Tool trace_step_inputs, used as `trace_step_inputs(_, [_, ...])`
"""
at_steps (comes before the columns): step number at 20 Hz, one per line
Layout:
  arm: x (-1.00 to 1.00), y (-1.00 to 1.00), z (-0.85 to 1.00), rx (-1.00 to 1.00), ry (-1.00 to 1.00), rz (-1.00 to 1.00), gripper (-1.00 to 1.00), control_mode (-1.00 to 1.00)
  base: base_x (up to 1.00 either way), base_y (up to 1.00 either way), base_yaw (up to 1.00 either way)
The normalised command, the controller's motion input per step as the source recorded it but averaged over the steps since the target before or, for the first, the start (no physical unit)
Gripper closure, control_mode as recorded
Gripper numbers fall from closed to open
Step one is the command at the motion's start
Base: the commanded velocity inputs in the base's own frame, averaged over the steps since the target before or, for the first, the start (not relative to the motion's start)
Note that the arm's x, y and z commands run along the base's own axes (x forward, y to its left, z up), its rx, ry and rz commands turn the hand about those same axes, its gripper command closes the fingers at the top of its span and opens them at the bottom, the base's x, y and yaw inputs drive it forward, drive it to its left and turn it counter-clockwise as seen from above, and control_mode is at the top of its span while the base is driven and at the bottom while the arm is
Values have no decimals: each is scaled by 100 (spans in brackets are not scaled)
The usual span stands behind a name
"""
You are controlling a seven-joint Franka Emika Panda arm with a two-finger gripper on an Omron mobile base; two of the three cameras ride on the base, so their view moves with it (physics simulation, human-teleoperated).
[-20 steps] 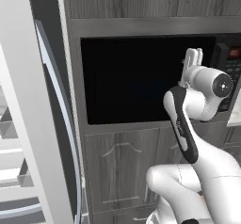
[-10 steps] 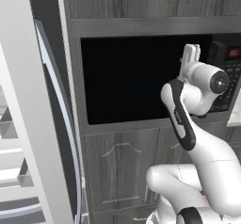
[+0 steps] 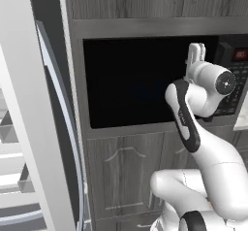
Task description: Transport the chicken drumstick from the fridge to the microwave and turn on the microwave.
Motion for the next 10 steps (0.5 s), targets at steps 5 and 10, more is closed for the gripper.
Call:
trace_step_inputs(5, [-8,0,-13,-11,0,0,-100,-100,0,0,0])
trace_step_inputs(10, [-25,-3,12,-1,0,0,-100,-100,0,0,0])
